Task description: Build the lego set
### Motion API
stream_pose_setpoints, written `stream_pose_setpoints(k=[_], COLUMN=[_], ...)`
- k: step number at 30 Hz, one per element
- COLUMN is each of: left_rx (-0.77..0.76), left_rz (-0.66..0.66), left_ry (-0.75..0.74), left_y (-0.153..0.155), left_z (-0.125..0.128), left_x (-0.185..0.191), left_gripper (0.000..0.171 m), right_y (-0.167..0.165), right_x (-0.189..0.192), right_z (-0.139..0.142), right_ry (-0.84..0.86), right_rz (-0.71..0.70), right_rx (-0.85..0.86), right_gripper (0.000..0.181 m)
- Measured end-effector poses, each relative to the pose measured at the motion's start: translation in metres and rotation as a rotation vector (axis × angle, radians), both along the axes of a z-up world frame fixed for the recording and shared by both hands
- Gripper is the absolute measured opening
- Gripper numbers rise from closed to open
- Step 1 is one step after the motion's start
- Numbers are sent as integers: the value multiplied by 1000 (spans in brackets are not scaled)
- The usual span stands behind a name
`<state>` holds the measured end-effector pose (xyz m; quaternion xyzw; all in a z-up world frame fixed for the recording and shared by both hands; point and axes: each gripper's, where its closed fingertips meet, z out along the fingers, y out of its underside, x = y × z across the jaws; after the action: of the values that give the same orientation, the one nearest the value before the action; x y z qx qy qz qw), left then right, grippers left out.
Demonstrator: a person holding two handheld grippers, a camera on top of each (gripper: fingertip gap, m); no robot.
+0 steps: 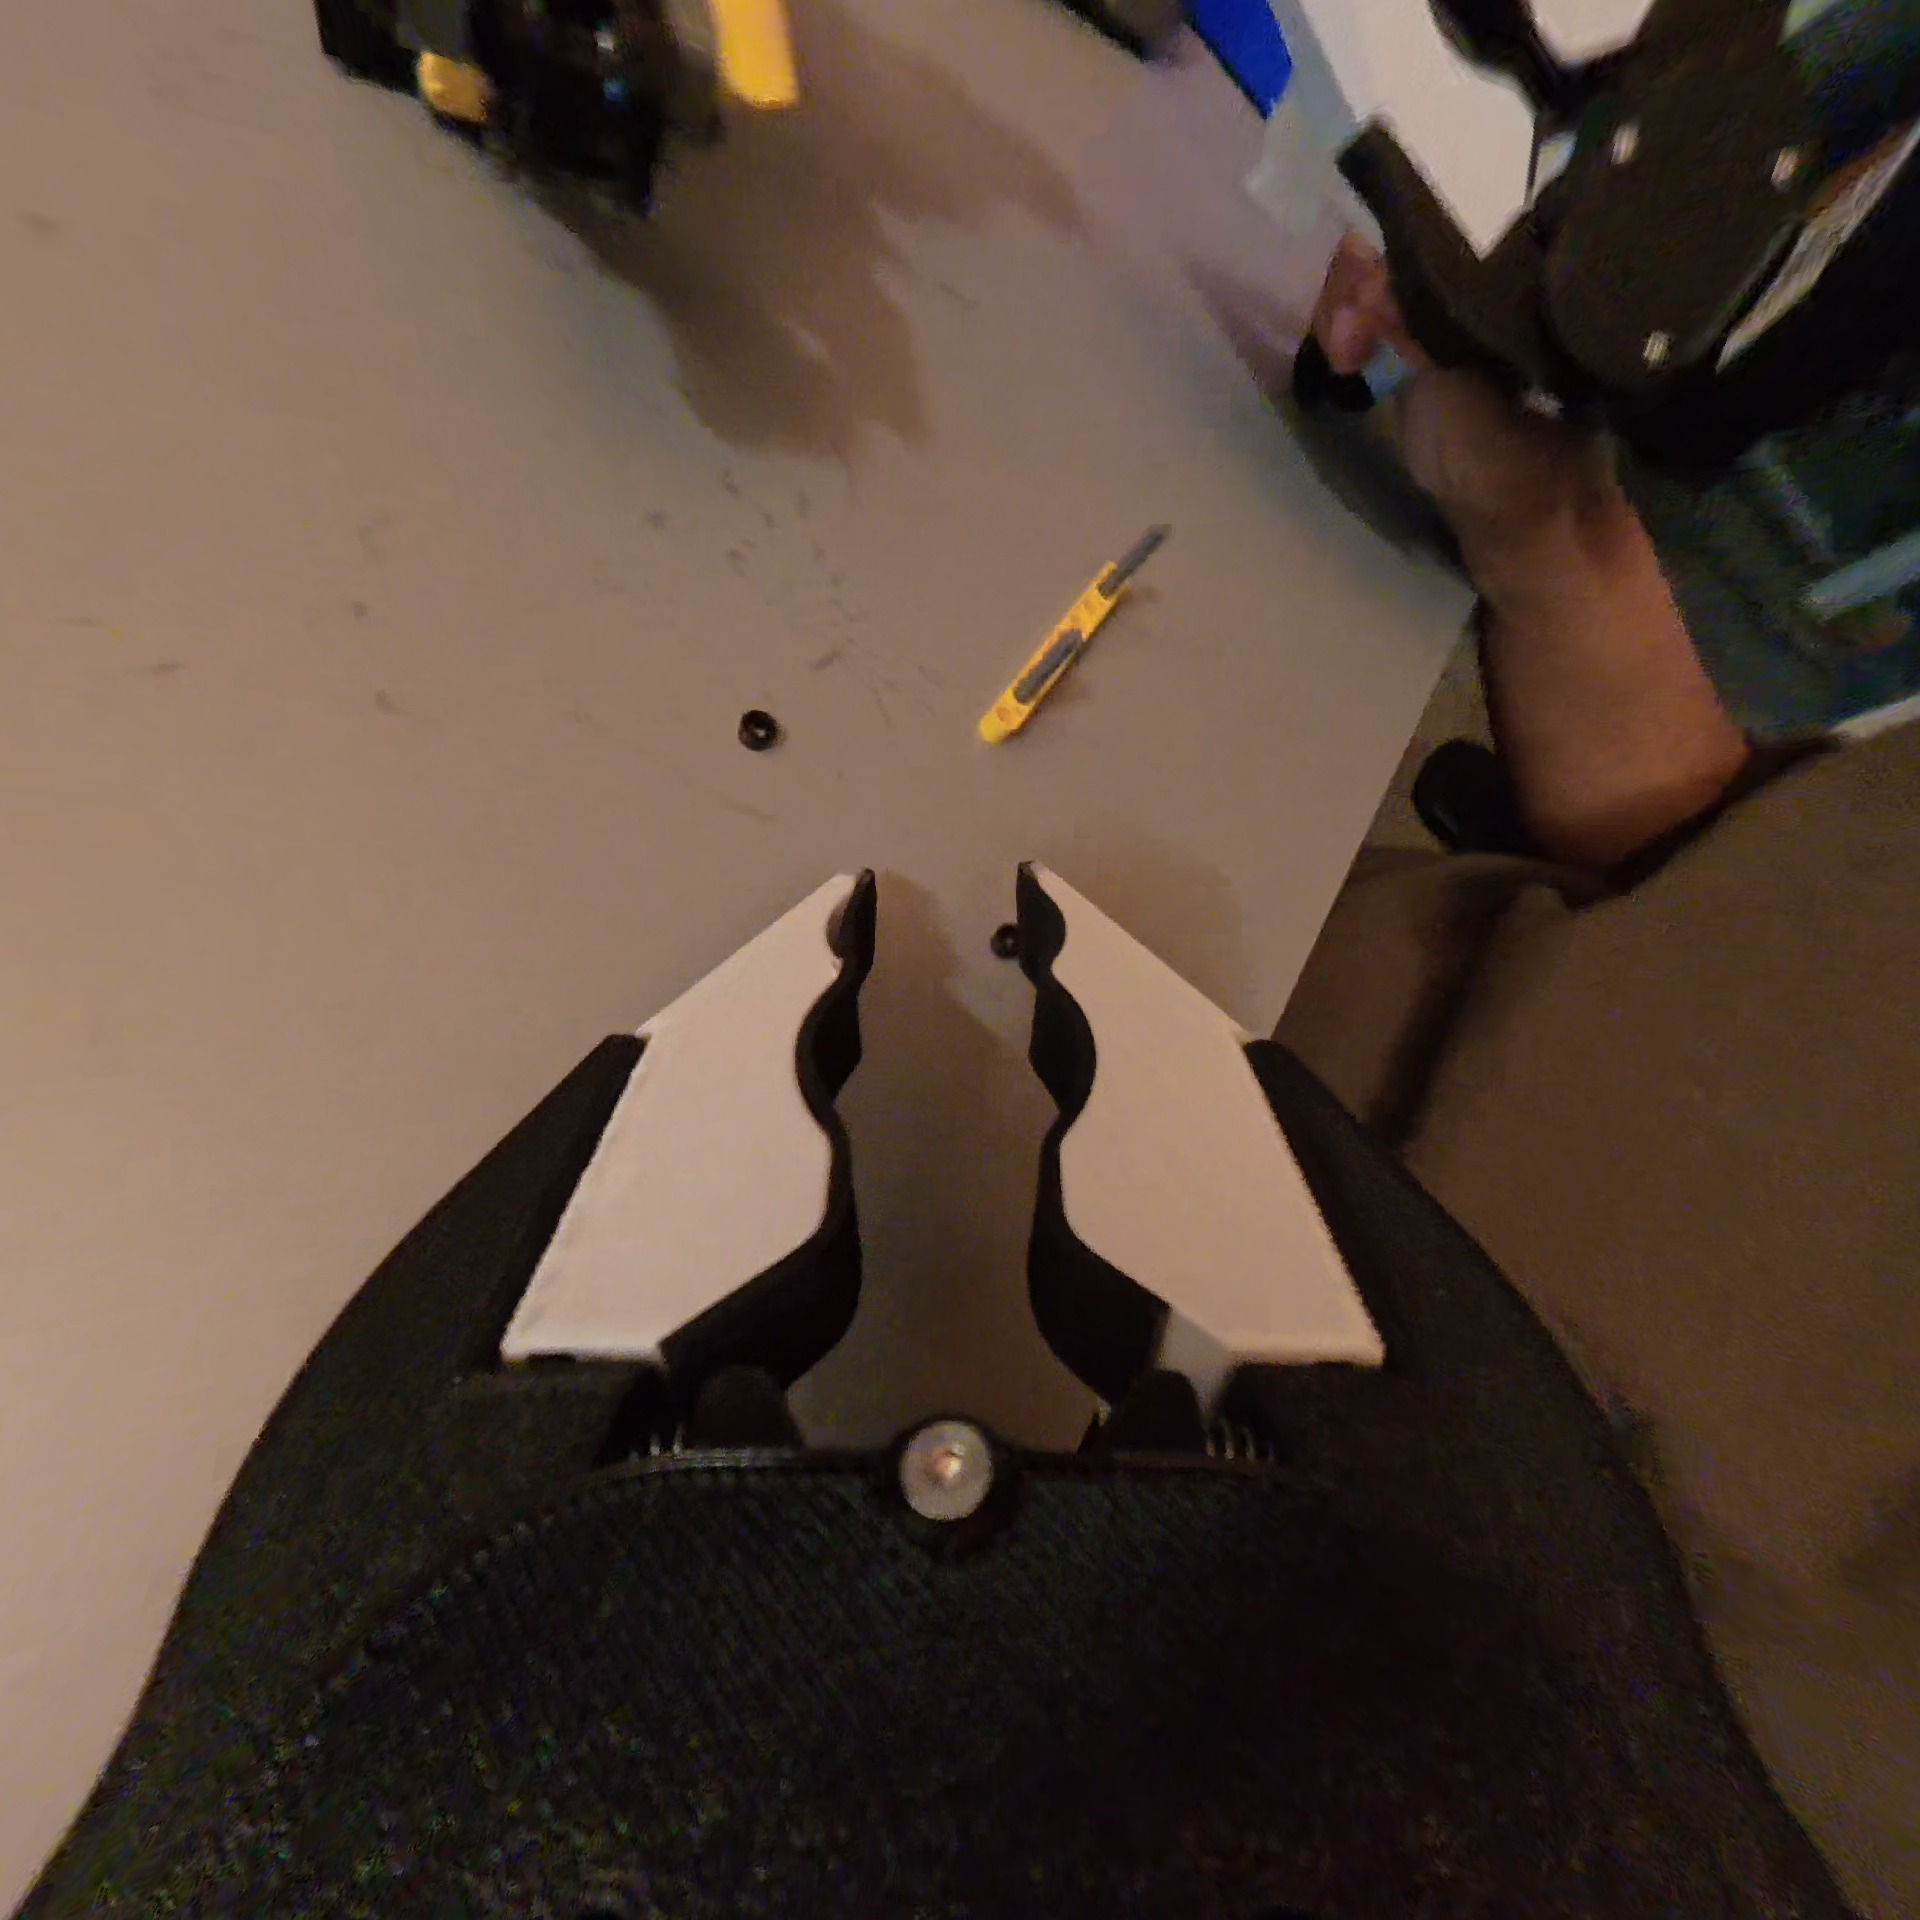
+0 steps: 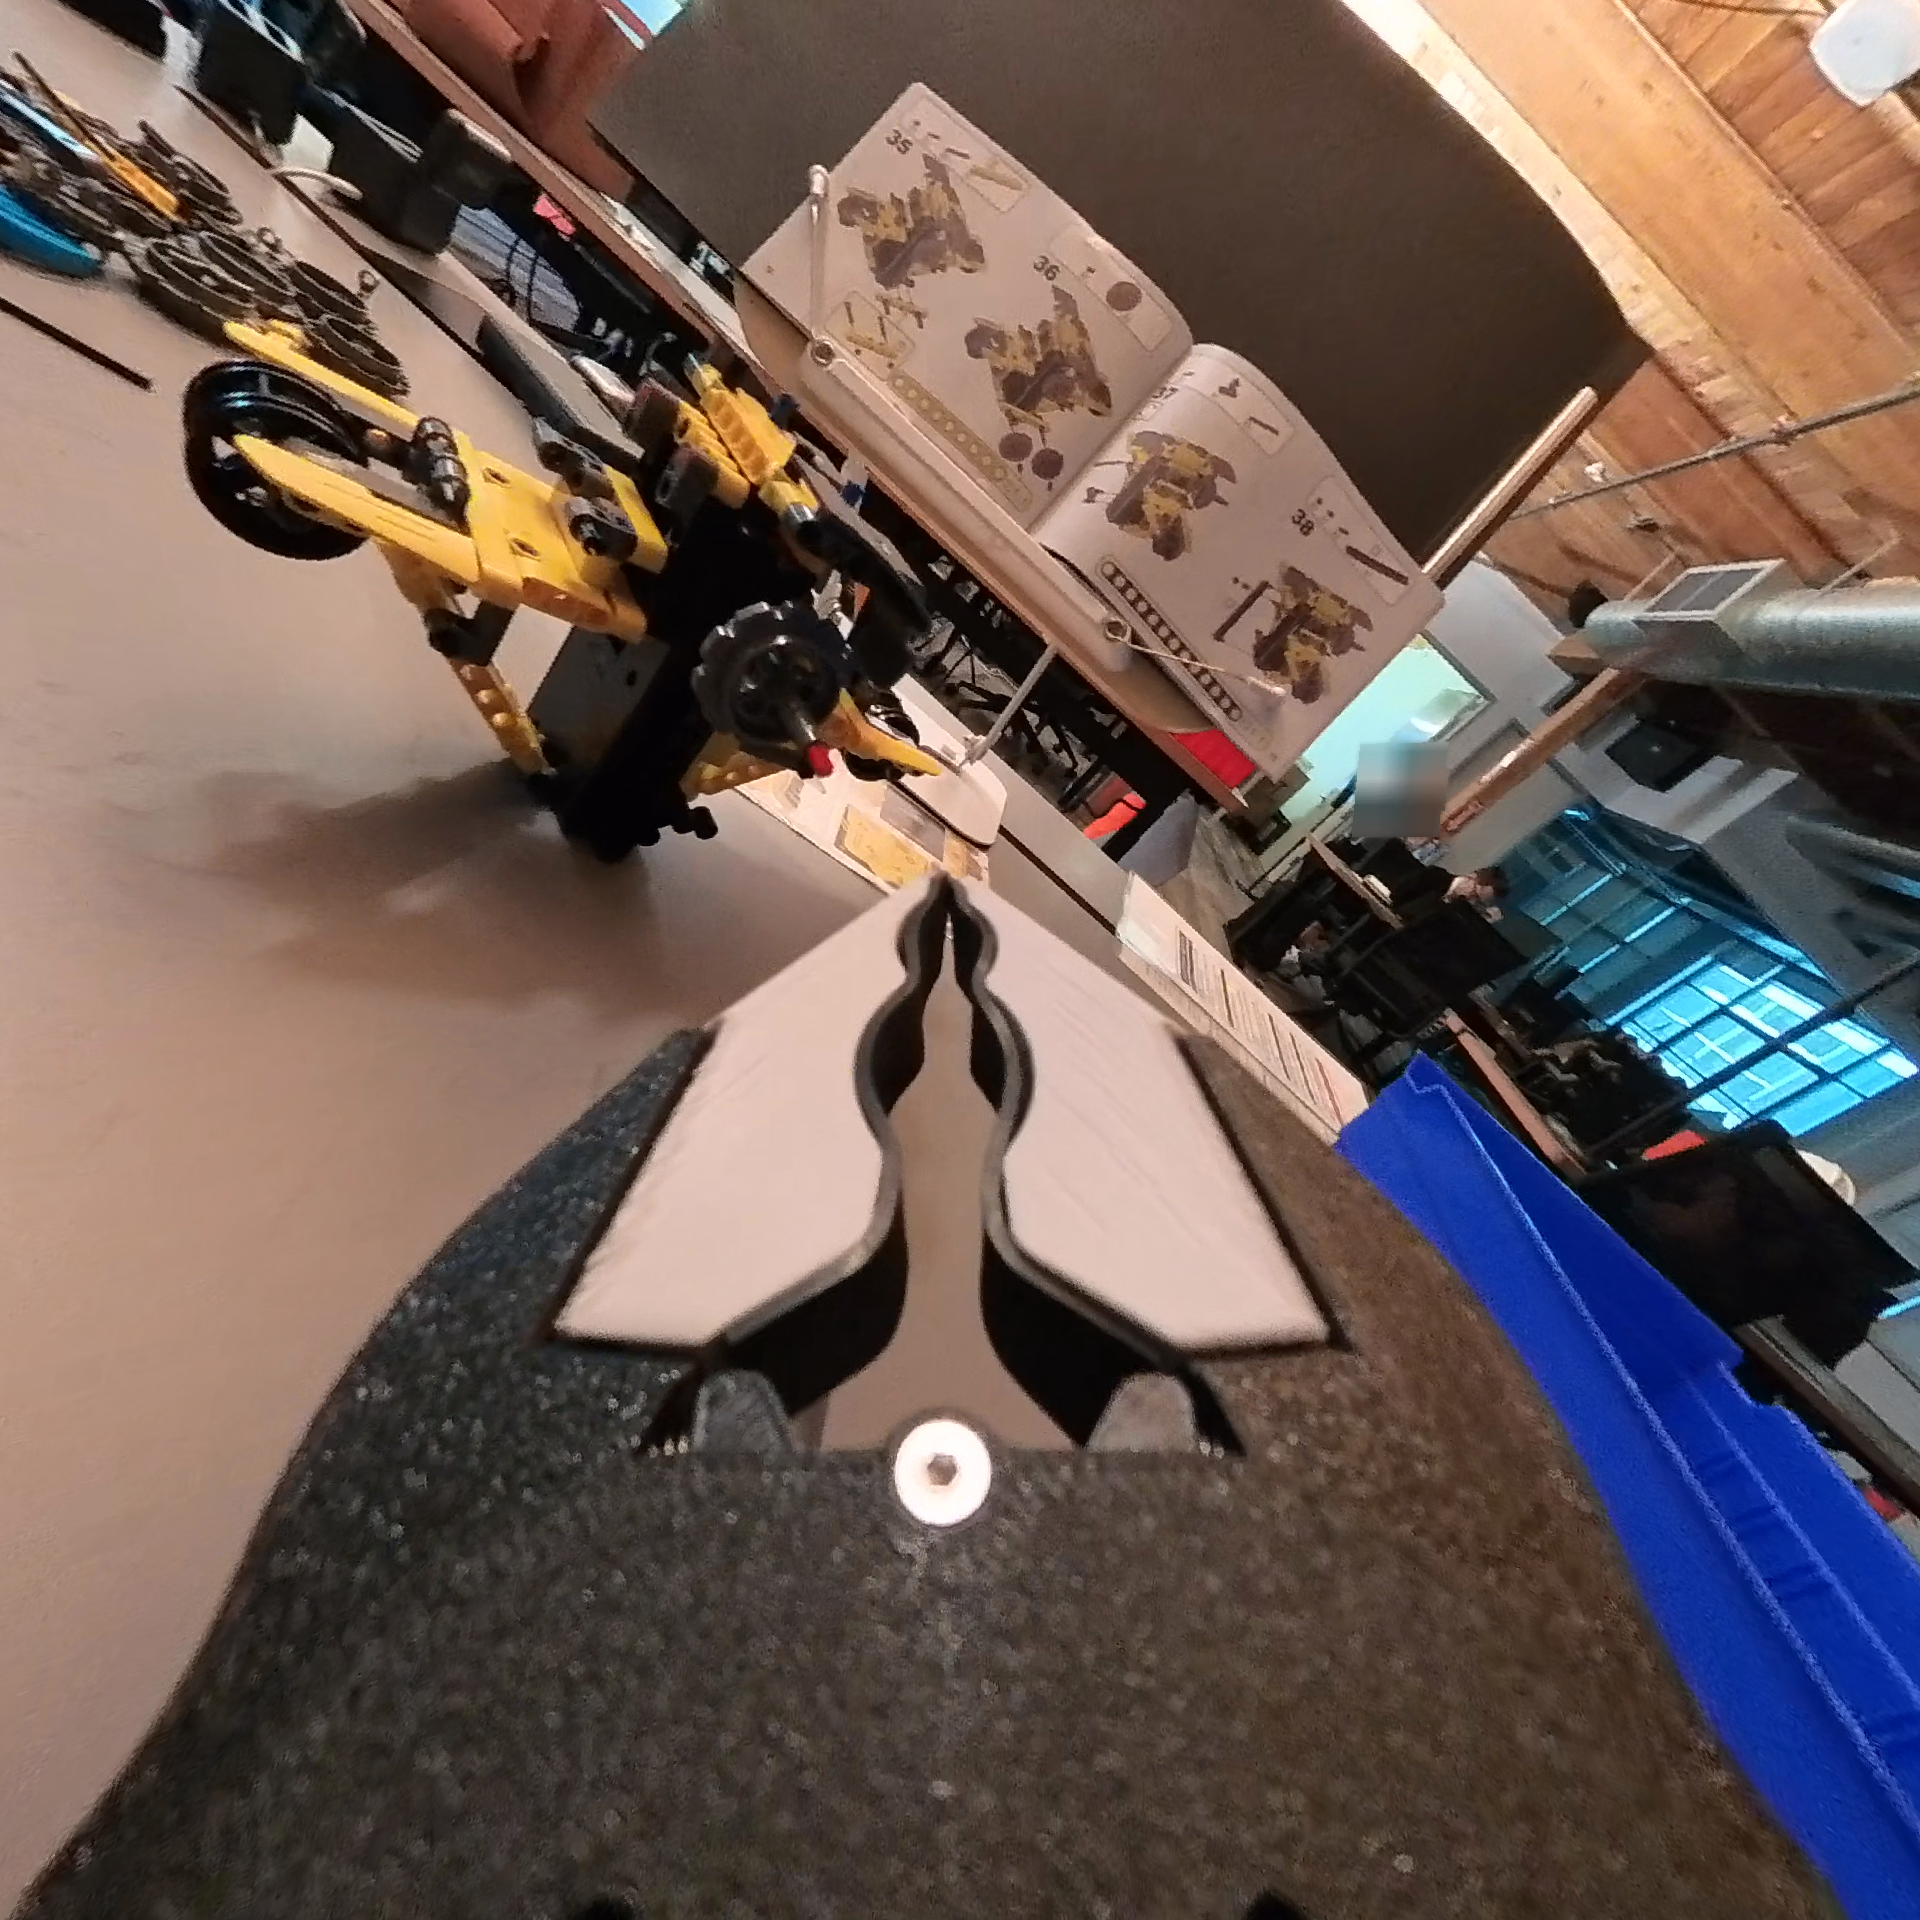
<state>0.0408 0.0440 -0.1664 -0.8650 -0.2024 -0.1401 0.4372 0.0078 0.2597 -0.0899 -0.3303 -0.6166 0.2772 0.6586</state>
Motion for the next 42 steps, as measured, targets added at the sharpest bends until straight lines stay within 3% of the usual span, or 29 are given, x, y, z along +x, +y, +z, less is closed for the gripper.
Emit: stream_pose_setpoints(k=[4,7,17,22,27,30,34,38,42], left_rx=[-81,-96,-140,-127,-30,-36,-69,-82,-60], left_rz=[-74,-105,-136,-145,-227,-309,-378,-385,-376], left_ry=[210,280,313,335,309,324,357,358,348], left_y=[-6,-3,4,11,47,75,99,104,101], left_z=[-8,-10,-20,-20,-5,-7,-15,-19,-15], left_x=[10,16,18,23,46,64,77,76,75], left_gripper=[18,15,10,5,5,5,5,5,17], right_y=[2,6,26,30,28,9,-26,-50,-68], right_x=[-1,-1,4,8,18,26,43,66,86], right_z=[0,3,15,22,29,22,-7,-35,-61], right_ry=[1,13,54,90,111,11,-273,-490,-656], right_rz=[-14,-21,-11,11,74,178,303,388,478], right_rx=[-6,-37,-249,-315,-458,-536,-482,-397,-311], right_gripper=[0,0,0,12,12,9,18,28,18])
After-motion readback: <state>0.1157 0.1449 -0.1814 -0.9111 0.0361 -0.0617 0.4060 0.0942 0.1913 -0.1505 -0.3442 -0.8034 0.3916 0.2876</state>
